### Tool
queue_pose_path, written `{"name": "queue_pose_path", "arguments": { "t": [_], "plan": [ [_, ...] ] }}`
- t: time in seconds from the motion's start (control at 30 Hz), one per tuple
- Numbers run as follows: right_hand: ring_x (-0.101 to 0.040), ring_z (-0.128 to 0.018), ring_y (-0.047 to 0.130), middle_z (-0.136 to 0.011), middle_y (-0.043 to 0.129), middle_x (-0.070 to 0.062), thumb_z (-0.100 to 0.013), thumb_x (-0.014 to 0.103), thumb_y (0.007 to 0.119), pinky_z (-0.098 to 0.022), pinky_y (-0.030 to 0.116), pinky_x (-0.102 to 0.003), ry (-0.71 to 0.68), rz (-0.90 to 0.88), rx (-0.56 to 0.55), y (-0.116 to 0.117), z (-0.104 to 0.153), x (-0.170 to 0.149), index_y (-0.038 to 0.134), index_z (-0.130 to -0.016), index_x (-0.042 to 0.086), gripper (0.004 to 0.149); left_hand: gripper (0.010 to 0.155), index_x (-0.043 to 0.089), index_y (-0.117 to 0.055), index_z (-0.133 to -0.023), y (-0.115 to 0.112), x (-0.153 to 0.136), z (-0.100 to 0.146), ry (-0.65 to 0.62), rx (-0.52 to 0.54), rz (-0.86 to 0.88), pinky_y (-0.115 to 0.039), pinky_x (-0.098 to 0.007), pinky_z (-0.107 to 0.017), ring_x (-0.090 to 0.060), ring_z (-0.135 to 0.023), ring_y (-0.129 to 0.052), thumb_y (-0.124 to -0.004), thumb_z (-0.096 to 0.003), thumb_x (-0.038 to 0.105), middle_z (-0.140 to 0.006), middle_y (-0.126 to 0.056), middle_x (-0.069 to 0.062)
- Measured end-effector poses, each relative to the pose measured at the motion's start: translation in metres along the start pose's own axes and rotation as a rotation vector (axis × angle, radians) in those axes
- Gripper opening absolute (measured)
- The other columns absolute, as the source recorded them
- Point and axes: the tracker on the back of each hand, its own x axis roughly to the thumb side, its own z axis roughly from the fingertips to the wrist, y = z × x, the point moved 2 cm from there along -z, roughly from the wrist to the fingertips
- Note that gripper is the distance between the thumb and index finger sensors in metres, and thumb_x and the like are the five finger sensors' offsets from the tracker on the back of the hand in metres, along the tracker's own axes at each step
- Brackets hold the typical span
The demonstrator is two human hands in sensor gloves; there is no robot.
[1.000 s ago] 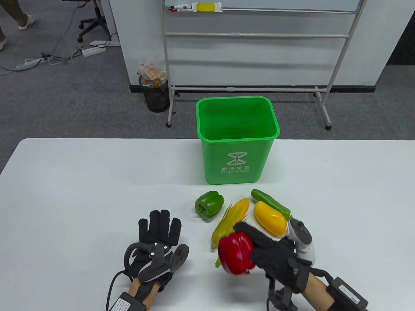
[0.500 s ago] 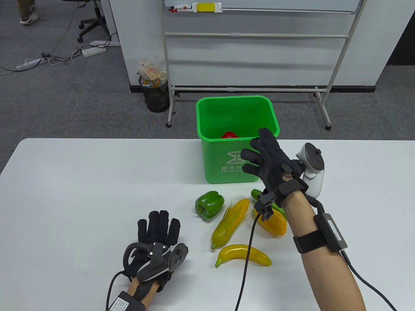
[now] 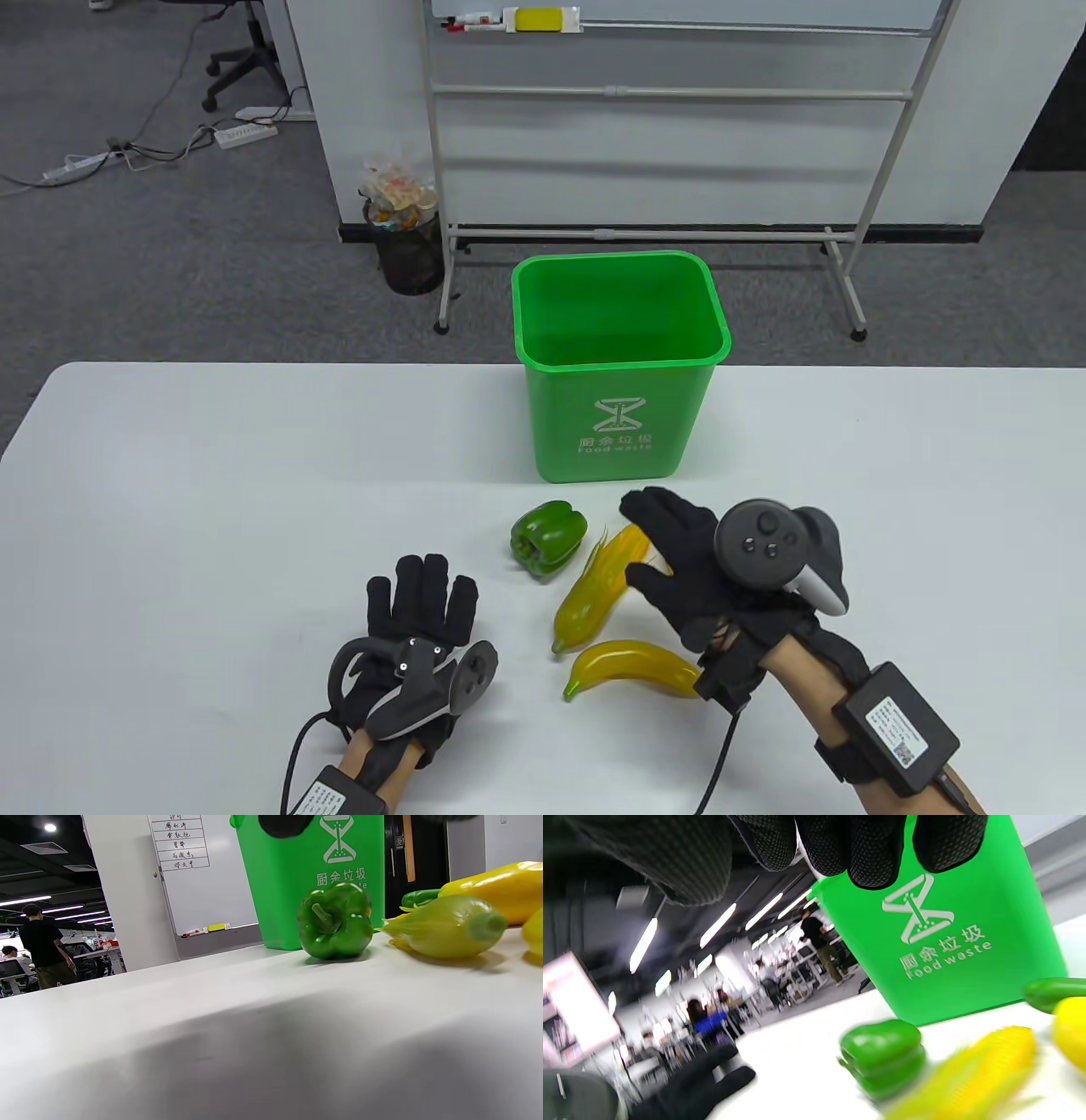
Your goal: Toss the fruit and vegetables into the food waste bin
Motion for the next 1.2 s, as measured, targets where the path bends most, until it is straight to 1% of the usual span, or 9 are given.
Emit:
{"name": "queue_pose_path", "arguments": {
  "t": [0.03,0.13,0.27,0.37,0.5,0.7,0.83,0.97,1.2],
  "plan": [
    [-0.044,-0.098,0.065,-0.111,0.049,-0.015,-0.042,0.042,0.084,-0.068,0.058,-0.064,-0.004,0.039,0.014,0.007,0.002,0.001,0.05,-0.107,0.016,0.078,0.085,0.018,-0.038,-0.108,0.0,0.0,0.0,0.0,0.0,0.0,-0.03,-0.076,-0.07,-0.056,-0.105,-0.026,-0.055,-0.0386,0.065,-0.114,-0.016,-0.025],
    [-0.043,-0.097,0.067,-0.11,0.051,-0.014,-0.04,0.04,0.087,-0.068,0.059,-0.063,-0.014,0.179,0.084,0.041,0.008,-0.001,0.051,-0.106,0.015,0.078,0.085,0.019,-0.038,-0.108,-0.002,-0.001,0.0,0.0,0.0,0.0,-0.03,-0.076,-0.07,-0.056,-0.105,-0.026,-0.056,-0.0387,0.065,-0.114,-0.017,-0.025],
    [-0.041,-0.095,0.07,-0.109,0.053,-0.014,-0.038,0.039,0.089,-0.067,0.061,-0.062,-0.002,0.352,0.169,0.082,0.011,-0.012,0.052,-0.105,0.015,0.08,0.085,0.018,-0.038,-0.108,-0.003,-0.001,-0.001,-0.004,-0.002,0.0,-0.031,-0.076,-0.07,-0.056,-0.105,-0.026,-0.056,-0.0387,0.065,-0.114,-0.017,-0.025],
    [-0.041,-0.094,0.071,-0.108,0.053,-0.014,-0.037,0.039,0.09,-0.066,0.062,-0.061,0.021,0.446,0.208,0.104,0.011,-0.021,0.052,-0.104,0.014,0.082,0.085,0.018,-0.038,-0.108,-0.003,0.0,-0.001,-0.008,-0.006,-0.001,-0.031,-0.075,-0.07,-0.056,-0.105,-0.027,-0.056,-0.0387,0.065,-0.114,-0.018,-0.024],
    [-0.041,-0.092,0.071,-0.107,0.052,-0.015,-0.036,0.04,0.091,-0.066,0.063,-0.06,0.081,0.479,0.268,0.126,0.009,-0.035,0.05,-0.105,0.013,0.084,0.085,0.018,-0.038,-0.108,-0.004,0.0,-0.001,-0.011,-0.009,0.002,-0.032,-0.075,-0.07,-0.056,-0.105,-0.027,-0.056,-0.0386,0.065,-0.114,-0.02,-0.024],
    [-0.041,-0.09,0.073,-0.106,0.054,-0.015,-0.035,0.04,0.092,-0.065,0.064,-0.059,0.12,0.495,0.303,0.141,0.006,-0.048,0.051,-0.104,0.012,0.085,0.085,0.018,-0.04,-0.107,-0.005,0.002,-0.001,-0.024,-0.01,0.014,-0.037,-0.073,-0.071,-0.055,-0.104,-0.033,-0.056,-0.0386,0.064,-0.114,-0.024,-0.024],
    [-0.04,-0.088,0.075,-0.104,0.056,-0.015,-0.036,0.039,0.092,-0.063,0.066,-0.058,0.132,0.496,0.324,0.149,0.005,-0.052,0.052,-0.103,0.012,0.083,0.084,0.017,-0.041,-0.107,-0.006,0.003,-0.001,-0.031,-0.011,0.015,-0.037,-0.073,-0.071,-0.055,-0.104,-0.034,-0.056,-0.0387,0.064,-0.114,-0.026,-0.024],
    [-0.04,-0.086,0.076,-0.103,0.056,-0.015,-0.037,0.036,0.091,-0.062,0.067,-0.057,0.158,0.486,0.351,0.156,0.002,-0.057,0.051,-0.103,0.012,0.081,0.084,0.017,-0.041,-0.107,-0.007,0.004,-0.002,-0.033,-0.02,0.012,-0.038,-0.073,-0.071,-0.055,-0.104,-0.035,-0.056,-0.0385,0.064,-0.114,-0.027,-0.024],
    [-0.039,-0.082,0.078,-0.099,0.062,-0.015,-0.037,0.03,0.091,-0.06,0.07,-0.055,0.169,0.49,0.349,0.159,0.0,-0.055,0.055,-0.102,0.013,0.077,0.084,0.017,-0.041,-0.107,-0.007,0.004,-0.002,-0.033,-0.021,0.012,-0.037,-0.073,-0.071,-0.055,-0.104,-0.034,-0.056,-0.0385,0.064,-0.114,-0.026,-0.024]
  ]
}}
